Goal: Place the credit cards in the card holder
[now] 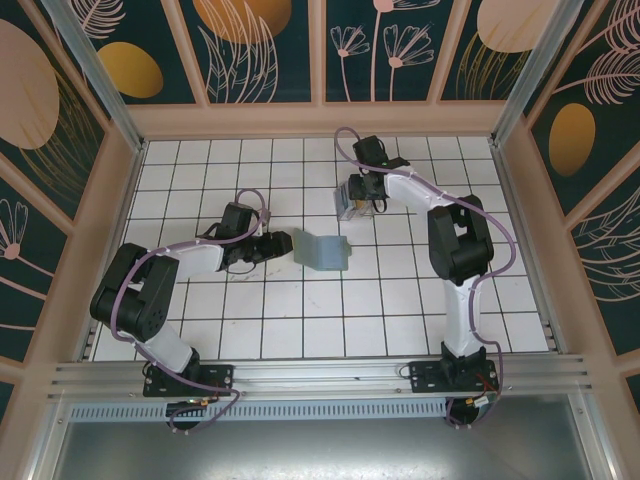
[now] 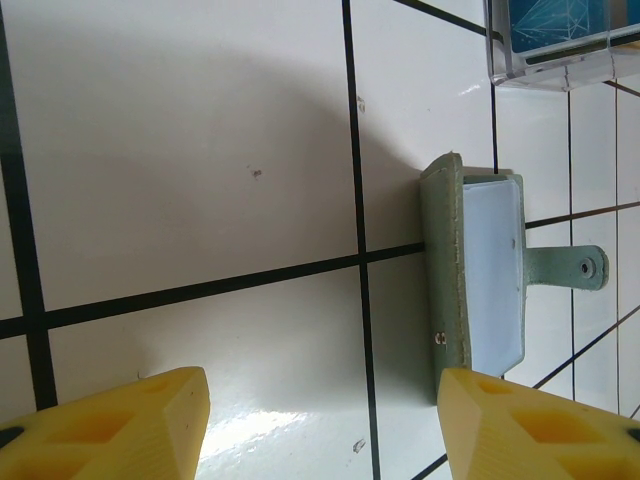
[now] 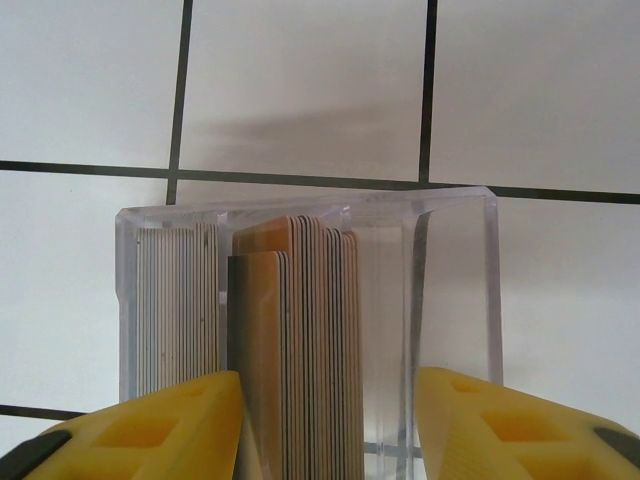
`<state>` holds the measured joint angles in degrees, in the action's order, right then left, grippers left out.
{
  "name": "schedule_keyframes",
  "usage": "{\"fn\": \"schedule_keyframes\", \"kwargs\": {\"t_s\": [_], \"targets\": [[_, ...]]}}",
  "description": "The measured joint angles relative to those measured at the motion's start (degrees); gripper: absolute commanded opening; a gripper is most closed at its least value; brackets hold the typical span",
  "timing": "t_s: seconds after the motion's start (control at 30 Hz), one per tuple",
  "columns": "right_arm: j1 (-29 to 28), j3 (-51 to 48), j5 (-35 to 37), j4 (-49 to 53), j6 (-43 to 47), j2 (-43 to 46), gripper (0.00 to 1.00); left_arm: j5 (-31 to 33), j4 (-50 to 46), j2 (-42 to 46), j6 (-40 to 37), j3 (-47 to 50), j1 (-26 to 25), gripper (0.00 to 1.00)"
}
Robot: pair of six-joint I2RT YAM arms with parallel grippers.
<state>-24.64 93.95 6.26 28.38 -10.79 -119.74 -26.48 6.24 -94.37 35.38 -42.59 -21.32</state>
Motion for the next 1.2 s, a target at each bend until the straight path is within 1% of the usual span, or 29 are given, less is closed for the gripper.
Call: {"fn": "schedule_keyframes", "kwargs": {"t_s": [0.2, 0.33, 0.4, 0.47, 0.57, 0.67, 0.8, 0.9, 1.0, 1.2], "targets": [[0.00, -0.04, 0.63, -0.02, 0.00, 0.00, 0.52, 0.00, -0.02, 0.00, -0.02, 0.00, 0.00, 0.63], [0.00, -0.37, 0.59, -0.07, 0.00, 0.35, 0.50, 0.02, -0.04, 0.00, -0.02, 0.00, 0.00, 0.63], [0.07, -0.39, 0.44, -0.04, -0.04, 0.70, 0.45, 0.02, -0.07, 0.00, -0.02, 0.00, 0.00, 0.63], [0.11, -0.39, 0.07, -0.02, -0.28, 1.36, 0.37, 0.02, -0.04, 0.00, -0.02, 0.00, 0.00, 0.63], [0.24, -0.37, -0.31, -0.02, -0.20, 2.80, 0.30, 0.02, -0.04, 0.00, -0.02, 0.00, 0.00, 0.63], [0.44, -0.28, -0.37, -0.02, -0.22, 3.91, 0.31, 0.02, -0.04, 0.00, -0.02, 0.00, 0.00, 0.63], [0.66, -0.33, -0.57, 0.04, -0.37, 4.09, 0.38, 0.02, -0.13, 0.00, -0.04, -0.07, 0.00, 0.63], [0.66, -0.37, -2.03, 0.17, -0.26, 4.07, 0.45, 0.00, -0.13, -0.02, -0.04, -0.20, 0.00, 0.63], [0.66, -0.50, -2.97, 0.28, -0.11, 3.98, 0.45, 0.00, -0.33, -0.02, -0.28, -0.31, 0.00, 0.63], [0.66, -1.62, -1.36, 0.85, -0.02, 2.67, 0.43, 0.00, -0.50, -0.02, -0.50, -0.50, 0.00, 0.63]]}}
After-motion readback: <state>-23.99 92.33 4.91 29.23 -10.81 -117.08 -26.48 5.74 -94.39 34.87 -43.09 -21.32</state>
